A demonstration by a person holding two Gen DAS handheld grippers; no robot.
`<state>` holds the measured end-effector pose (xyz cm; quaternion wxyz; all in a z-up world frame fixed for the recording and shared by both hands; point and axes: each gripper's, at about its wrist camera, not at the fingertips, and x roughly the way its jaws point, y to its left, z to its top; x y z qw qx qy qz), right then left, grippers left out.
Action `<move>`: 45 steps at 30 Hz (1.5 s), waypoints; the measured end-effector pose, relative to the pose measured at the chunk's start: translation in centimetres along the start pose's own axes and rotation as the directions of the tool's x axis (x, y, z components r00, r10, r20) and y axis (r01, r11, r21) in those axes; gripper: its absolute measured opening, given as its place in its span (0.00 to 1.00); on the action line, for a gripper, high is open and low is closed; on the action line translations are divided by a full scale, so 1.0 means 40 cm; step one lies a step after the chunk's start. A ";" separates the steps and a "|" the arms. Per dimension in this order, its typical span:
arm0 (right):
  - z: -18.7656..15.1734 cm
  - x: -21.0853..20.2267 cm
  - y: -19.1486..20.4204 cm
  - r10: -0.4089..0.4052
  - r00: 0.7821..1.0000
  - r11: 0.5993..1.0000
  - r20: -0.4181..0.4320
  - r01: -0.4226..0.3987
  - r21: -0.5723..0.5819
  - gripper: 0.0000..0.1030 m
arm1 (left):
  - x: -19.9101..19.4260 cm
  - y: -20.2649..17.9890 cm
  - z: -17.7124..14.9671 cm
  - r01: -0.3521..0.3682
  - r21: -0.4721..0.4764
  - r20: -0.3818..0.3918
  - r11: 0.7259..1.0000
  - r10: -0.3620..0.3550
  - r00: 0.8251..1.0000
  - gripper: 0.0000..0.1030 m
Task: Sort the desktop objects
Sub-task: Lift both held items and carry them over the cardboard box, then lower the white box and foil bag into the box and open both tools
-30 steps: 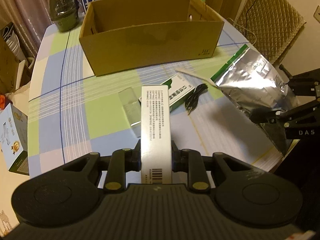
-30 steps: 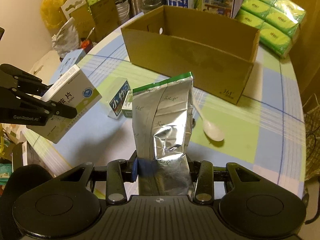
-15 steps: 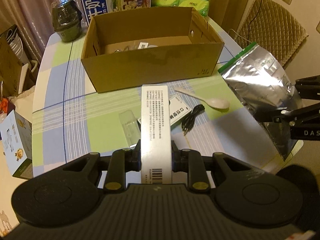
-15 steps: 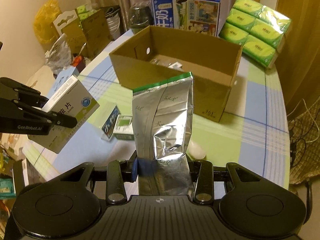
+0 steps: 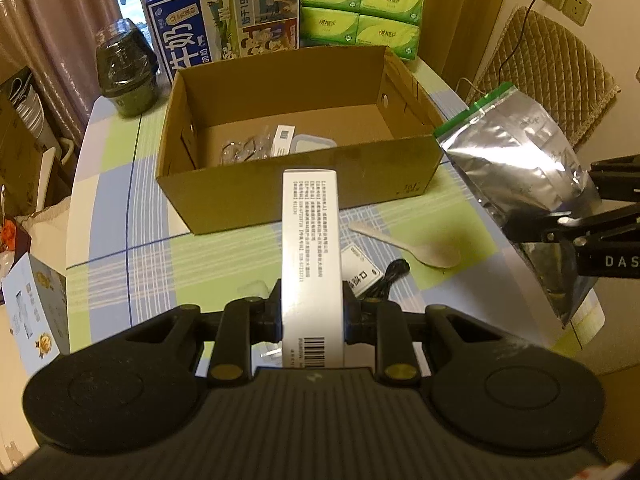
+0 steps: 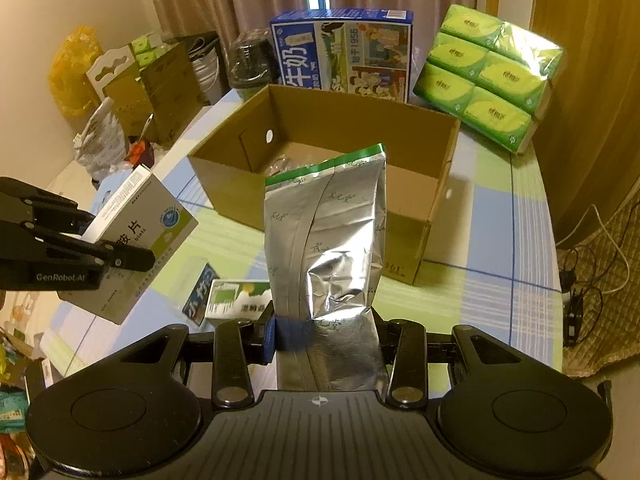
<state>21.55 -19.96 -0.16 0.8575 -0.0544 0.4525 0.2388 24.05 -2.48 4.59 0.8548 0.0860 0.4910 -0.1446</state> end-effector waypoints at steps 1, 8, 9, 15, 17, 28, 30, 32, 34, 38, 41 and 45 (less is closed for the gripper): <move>0.007 0.002 -0.003 0.000 1.000 1.000 0.002 0.000 0.002 0.36 | 0.004 0.001 0.006 0.000 0.002 0.000 1.000 0.000 1.000 0.20; 0.050 0.025 -0.026 -0.008 1.000 1.000 0.007 0.008 0.010 0.36 | 0.039 0.008 0.040 -0.001 0.014 -0.008 1.000 0.002 1.000 0.20; 0.058 0.029 -0.030 -0.008 1.000 1.000 0.008 0.008 0.013 0.36 | 0.043 0.009 0.044 -0.003 0.015 -0.009 1.000 0.003 1.000 0.20; 0.103 0.050 -0.059 -0.002 1.000 0.999 0.015 0.001 0.035 0.36 | 0.062 0.018 0.081 -0.004 0.028 -0.010 1.000 0.005 1.000 0.20; 0.121 0.056 -0.071 -0.001 1.000 0.999 0.020 0.000 0.051 0.36 | 0.066 0.024 0.099 -0.003 0.031 -0.008 1.000 0.003 1.000 0.20; 0.254 0.104 -0.146 0.009 0.999 0.992 0.043 -0.015 0.127 0.36 | 0.089 0.077 0.255 -0.016 0.024 0.028 1.000 0.015 0.999 0.20; 0.283 0.118 -0.159 0.015 0.999 0.989 0.045 -0.021 0.144 0.36 | 0.098 0.087 0.283 -0.018 0.020 0.038 1.000 0.017 0.999 0.20; 0.307 0.134 -0.167 0.020 0.999 0.987 0.045 -0.026 0.155 0.36 | 0.110 0.096 0.311 -0.023 0.018 0.046 1.000 0.022 0.999 0.20; 0.328 0.150 -0.173 0.018 0.999 0.987 0.044 -0.025 0.161 0.36 | 0.124 0.104 0.334 -0.028 0.015 0.052 0.999 0.028 0.998 0.20; 0.369 0.181 -0.186 0.019 0.998 0.984 0.052 -0.028 0.177 0.36 | 0.160 0.123 0.374 -0.021 -0.010 0.063 1.000 0.021 0.998 0.20; 0.394 0.205 -0.201 0.019 0.998 0.980 0.061 -0.030 0.195 0.36 | 0.190 0.132 0.394 -0.026 -0.018 0.069 0.999 0.027 0.997 0.20; 0.417 0.237 -0.219 0.019 0.998 0.974 0.066 -0.033 0.226 0.36 | 0.232 0.140 0.409 -0.035 -0.028 0.070 0.999 0.036 0.997 0.20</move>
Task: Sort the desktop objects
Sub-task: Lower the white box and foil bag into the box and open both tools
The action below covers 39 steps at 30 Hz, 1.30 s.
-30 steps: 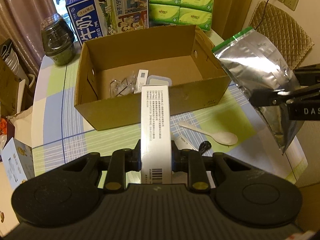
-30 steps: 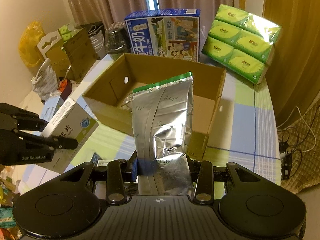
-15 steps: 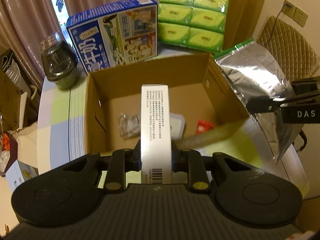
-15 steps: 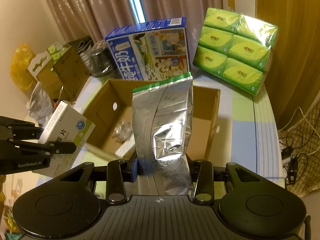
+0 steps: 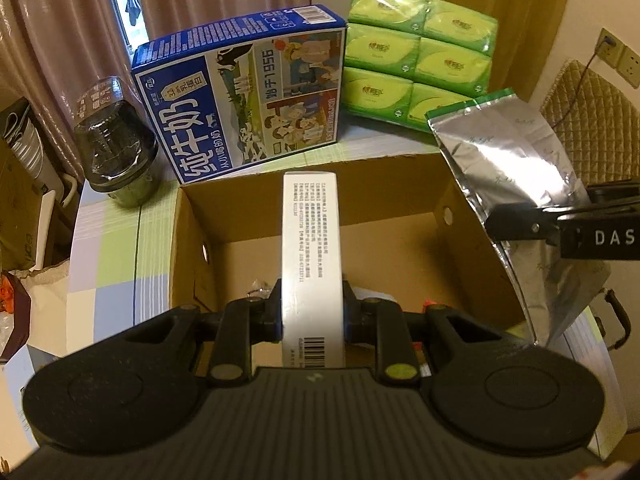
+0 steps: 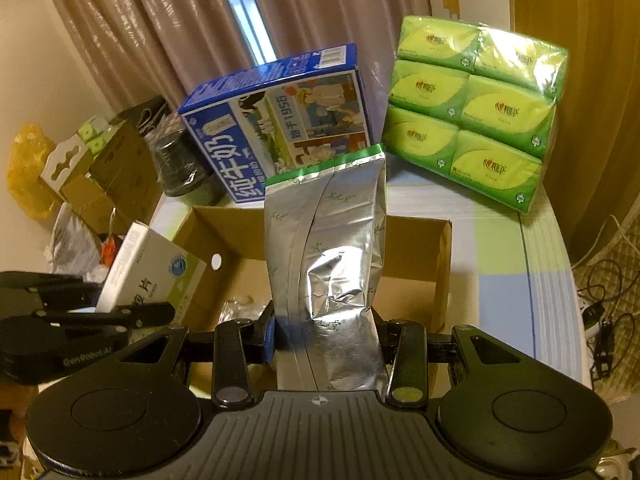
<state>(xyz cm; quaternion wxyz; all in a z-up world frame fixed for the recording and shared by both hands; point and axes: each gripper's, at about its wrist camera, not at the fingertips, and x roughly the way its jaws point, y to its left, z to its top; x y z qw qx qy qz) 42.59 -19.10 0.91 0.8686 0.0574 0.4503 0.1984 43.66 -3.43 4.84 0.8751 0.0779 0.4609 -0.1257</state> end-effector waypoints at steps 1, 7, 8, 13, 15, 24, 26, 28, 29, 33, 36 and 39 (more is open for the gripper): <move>0.002 0.009 -0.003 -0.001 1.000 1.000 -0.002 0.001 0.003 0.36 | 0.010 0.003 0.003 0.000 -0.003 -0.001 1.000 0.000 1.000 0.20; 0.007 0.055 -0.016 -0.001 1.000 1.000 -0.009 0.002 0.011 0.36 | 0.068 0.008 0.009 0.007 -0.027 -0.010 1.000 -0.007 1.000 0.20; 0.006 0.061 -0.019 -0.001 1.000 1.000 -0.009 0.002 0.013 0.36 | 0.077 0.008 0.010 0.008 -0.030 -0.009 1.000 -0.009 1.000 0.20; 0.004 0.087 -0.033 -0.007 1.000 1.000 -0.018 0.008 0.023 0.36 | 0.106 0.019 0.006 0.028 -0.067 0.004 0.997 -0.027 1.000 0.35; 0.003 0.093 -0.037 -0.009 1.000 1.000 -0.017 0.010 0.023 0.36 | 0.108 0.019 0.000 0.018 -0.053 0.005 0.998 -0.017 1.000 0.35; -0.001 0.107 -0.046 -0.024 1.000 0.999 -0.019 0.025 0.031 0.37 | 0.096 0.048 -0.025 0.006 -0.064 0.012 0.998 -0.005 1.000 0.35; -0.002 0.107 -0.042 -0.026 1.000 0.999 -0.018 0.027 0.030 0.37 | 0.092 0.049 -0.027 0.009 -0.066 0.016 0.998 -0.008 1.000 0.36; -0.002 0.107 -0.041 -0.025 1.000 0.999 -0.015 0.026 0.031 0.37 | 0.089 0.047 -0.028 0.010 -0.063 0.019 0.998 -0.009 1.000 0.37; -0.001 0.107 -0.041 -0.024 1.000 0.999 -0.011 0.025 0.034 0.37 | 0.087 0.045 -0.029 0.011 -0.061 0.020 0.998 -0.010 1.000 0.37; 0.006 0.108 -0.049 0.007 1.000 0.997 0.004 -0.007 0.076 0.55 | 0.077 0.037 -0.033 0.017 -0.050 0.025 0.999 -0.016 1.000 0.39; 0.007 0.093 -0.047 -0.005 1.000 0.998 0.030 0.003 0.067 0.72 | 0.070 0.033 -0.038 0.021 -0.047 0.026 0.999 -0.020 0.999 0.41; 0.005 0.081 -0.048 -0.006 1.000 0.998 0.029 0.004 0.063 0.73 | 0.064 0.029 -0.046 0.024 -0.043 0.025 0.999 -0.023 0.999 0.41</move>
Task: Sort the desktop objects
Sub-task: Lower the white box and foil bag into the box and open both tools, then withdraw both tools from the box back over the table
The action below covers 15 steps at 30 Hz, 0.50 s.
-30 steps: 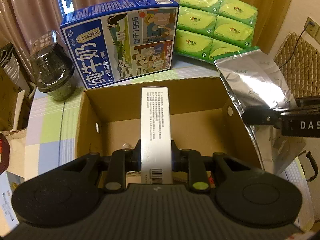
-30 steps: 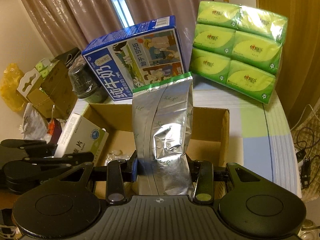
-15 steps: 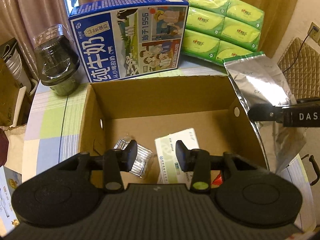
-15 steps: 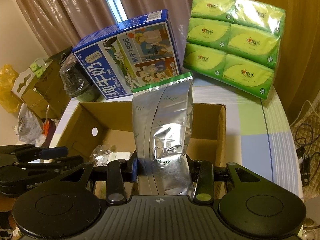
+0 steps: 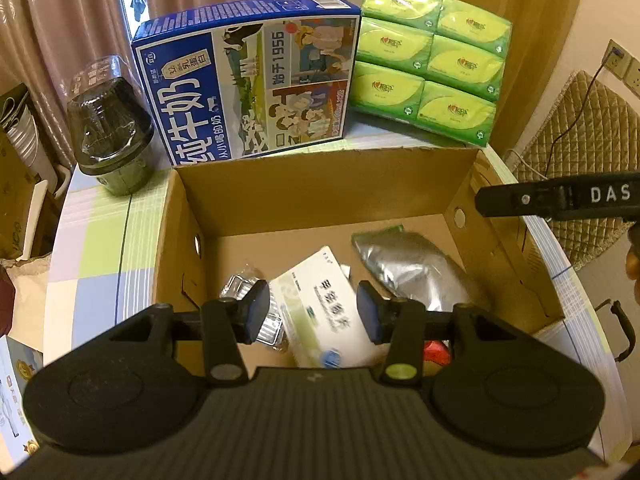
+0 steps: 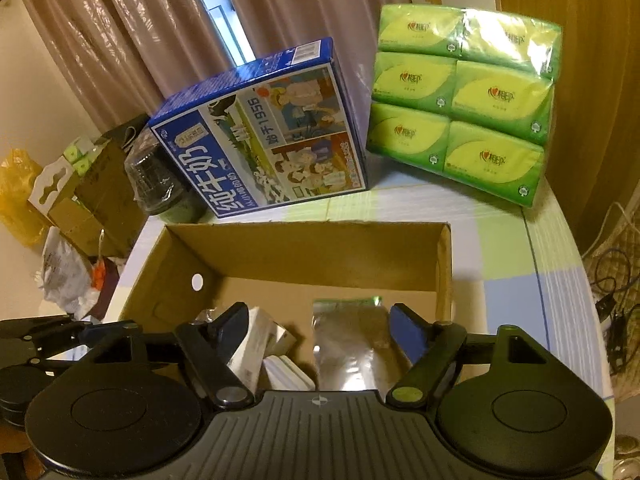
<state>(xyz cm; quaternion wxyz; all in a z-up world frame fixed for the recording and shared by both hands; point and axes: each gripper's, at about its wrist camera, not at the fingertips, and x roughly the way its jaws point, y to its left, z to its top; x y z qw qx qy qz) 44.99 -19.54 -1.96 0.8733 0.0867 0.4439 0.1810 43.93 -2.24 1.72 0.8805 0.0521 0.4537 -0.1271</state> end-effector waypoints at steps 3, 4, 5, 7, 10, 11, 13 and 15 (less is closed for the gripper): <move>-0.007 -0.016 -0.001 0.001 1.000 1.000 -0.002 -0.001 -0.006 0.73 | -0.010 0.000 -0.008 0.003 -0.005 0.000 1.000 -0.003 1.000 0.43; -0.011 -0.022 -0.001 -0.001 1.000 1.000 -0.002 0.001 -0.008 0.73 | -0.015 -0.001 -0.011 0.003 -0.005 0.000 1.000 -0.003 1.000 0.44; -0.015 -0.029 -0.001 -0.002 1.000 1.000 -0.002 0.002 -0.010 0.74 | -0.022 -0.001 -0.015 0.002 -0.005 0.002 1.000 -0.002 1.000 0.45; -0.027 -0.043 0.002 0.000 1.000 1.000 -0.004 0.000 -0.017 0.75 | -0.036 0.000 -0.023 0.001 -0.010 0.004 1.000 -0.001 1.000 0.46; -0.048 -0.072 0.005 -0.001 1.000 1.000 -0.001 0.001 -0.025 0.78 | -0.062 0.001 -0.037 -0.002 -0.019 0.008 1.000 0.002 1.000 0.50; -0.056 -0.082 0.007 -0.002 1.000 1.000 0.000 0.002 -0.027 0.79 | -0.073 0.002 -0.044 -0.001 -0.024 0.011 1.000 0.001 1.000 0.51; -0.075 -0.106 0.012 -0.002 1.000 0.999 0.000 0.002 -0.035 0.81 | -0.094 0.000 -0.058 0.001 -0.033 0.014 0.999 -0.001 1.000 0.54; -0.097 -0.132 0.018 -0.002 1.000 0.999 0.002 0.002 -0.042 0.84 | -0.118 -0.004 -0.076 0.001 -0.036 0.018 0.999 0.000 1.000 0.57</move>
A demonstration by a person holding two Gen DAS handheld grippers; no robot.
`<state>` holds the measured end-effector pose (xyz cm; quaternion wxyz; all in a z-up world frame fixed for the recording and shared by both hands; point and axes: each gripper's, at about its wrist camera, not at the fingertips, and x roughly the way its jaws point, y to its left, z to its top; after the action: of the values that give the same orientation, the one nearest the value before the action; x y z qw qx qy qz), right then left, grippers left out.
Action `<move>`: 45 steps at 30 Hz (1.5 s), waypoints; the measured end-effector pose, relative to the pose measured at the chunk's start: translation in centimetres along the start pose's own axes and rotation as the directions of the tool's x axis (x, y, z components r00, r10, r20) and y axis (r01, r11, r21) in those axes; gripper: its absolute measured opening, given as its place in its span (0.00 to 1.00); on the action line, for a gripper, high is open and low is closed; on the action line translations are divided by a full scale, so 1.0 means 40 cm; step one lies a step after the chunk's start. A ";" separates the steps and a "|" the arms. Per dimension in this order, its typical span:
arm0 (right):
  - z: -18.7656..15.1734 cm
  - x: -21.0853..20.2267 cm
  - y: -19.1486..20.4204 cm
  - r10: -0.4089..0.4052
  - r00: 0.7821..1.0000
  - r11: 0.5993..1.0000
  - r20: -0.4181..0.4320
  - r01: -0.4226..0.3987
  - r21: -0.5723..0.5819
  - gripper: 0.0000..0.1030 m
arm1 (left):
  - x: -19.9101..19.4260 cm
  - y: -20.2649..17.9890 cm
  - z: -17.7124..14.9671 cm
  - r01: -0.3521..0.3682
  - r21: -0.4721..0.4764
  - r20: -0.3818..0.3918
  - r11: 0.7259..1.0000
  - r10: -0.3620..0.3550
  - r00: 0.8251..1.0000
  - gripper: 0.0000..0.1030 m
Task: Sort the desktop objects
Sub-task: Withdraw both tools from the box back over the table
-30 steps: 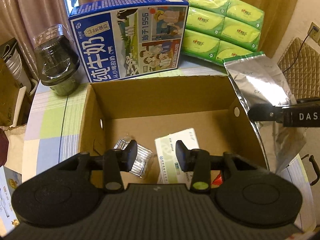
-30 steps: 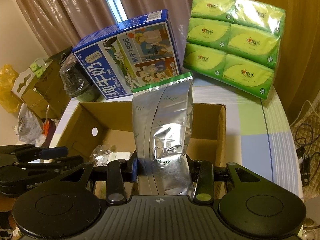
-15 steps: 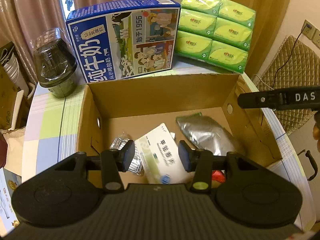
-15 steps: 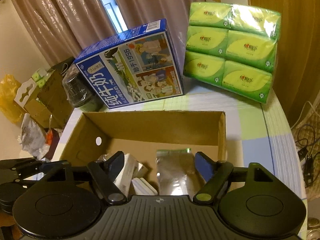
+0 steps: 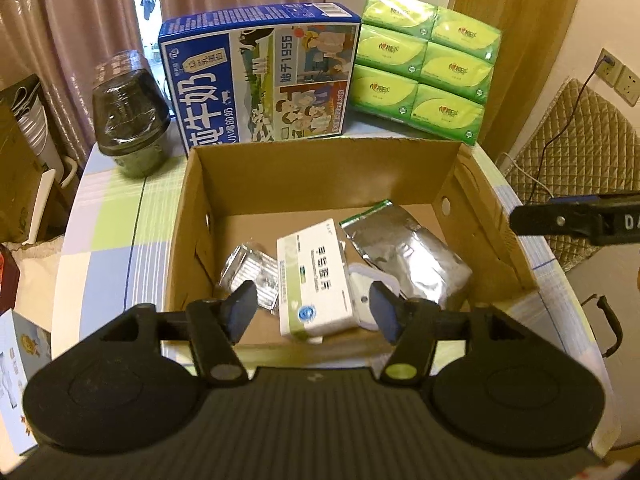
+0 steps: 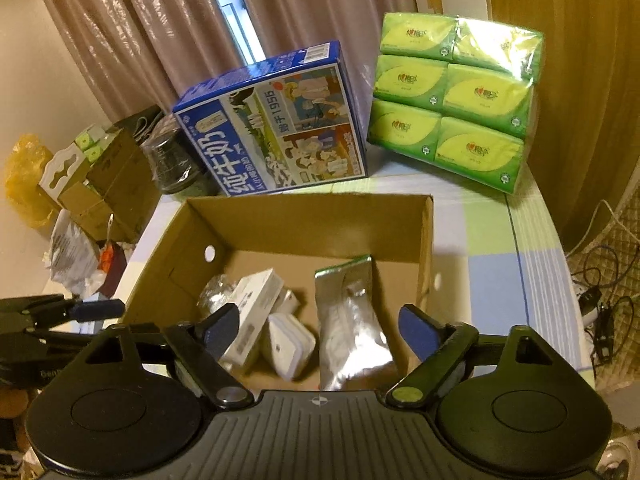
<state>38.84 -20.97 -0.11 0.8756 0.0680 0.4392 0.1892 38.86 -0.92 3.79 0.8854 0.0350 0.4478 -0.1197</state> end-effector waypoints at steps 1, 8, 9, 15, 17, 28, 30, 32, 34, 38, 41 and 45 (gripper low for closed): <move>-0.011 -0.014 0.004 -0.003 1.000 1.000 0.001 0.003 -0.006 0.85 | -0.014 -0.002 -0.010 0.001 -0.002 0.002 1.000 -0.001 1.000 0.58; -0.101 -0.109 0.038 -0.021 1.000 0.998 0.007 0.021 -0.060 0.94 | -0.116 -0.020 -0.092 0.000 -0.006 0.017 1.000 0.000 1.000 0.71; -0.115 -0.120 0.042 -0.020 1.000 0.998 0.004 0.020 -0.066 0.95 | -0.130 -0.022 -0.105 0.000 -0.007 0.018 1.000 0.000 1.000 0.72; -0.180 -0.187 0.076 0.006 1.000 0.993 -0.006 -0.006 -0.120 0.98 | -0.206 -0.025 -0.176 -0.022 -0.010 0.021 1.000 0.022 1.000 0.82; -0.198 -0.209 0.091 0.007 1.000 0.990 -0.005 -0.008 -0.144 0.98 | -0.228 -0.025 -0.199 -0.031 -0.010 0.019 0.999 0.032 0.999 0.87; -0.326 -0.261 0.153 -0.005 1.000 0.958 -0.029 -0.004 -0.288 0.98 | -0.294 -0.064 -0.326 -0.063 0.030 -0.002 0.998 0.063 0.998 0.99; -0.348 -0.265 0.157 -0.005 0.999 0.952 -0.036 -0.006 -0.305 0.98 | -0.297 -0.071 -0.346 -0.063 0.036 -0.007 0.997 0.063 0.998 0.99; -0.367 -0.267 0.159 -0.010 0.999 0.947 -0.041 -0.004 -0.320 0.98 | -0.298 -0.077 -0.364 -0.061 0.039 -0.013 0.997 0.062 0.998 0.99; -0.387 -0.269 0.158 -0.017 0.999 0.943 -0.046 0.000 -0.332 0.98 | -0.299 -0.079 -0.379 -0.062 0.040 -0.017 0.997 0.063 0.998 0.99; -0.410 -0.273 0.141 -0.026 0.998 0.945 -0.058 0.006 -0.326 0.98 | -0.301 -0.078 -0.401 -0.068 0.042 -0.018 0.997 0.069 0.997 0.99; -0.424 -0.277 0.124 -0.039 0.997 0.946 -0.065 0.016 -0.324 0.98 | -0.306 -0.075 -0.421 -0.085 0.061 -0.005 0.994 0.086 0.996 0.99; -0.440 -0.279 0.099 -0.059 0.996 0.944 -0.072 0.032 -0.328 0.98 | -0.303 -0.059 -0.443 -0.102 0.077 -0.002 0.992 0.103 0.995 0.99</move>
<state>17.72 -22.54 -1.35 0.8605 -0.0957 0.4382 0.2416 17.47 1.98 3.03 0.8870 0.0925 0.4432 -0.0911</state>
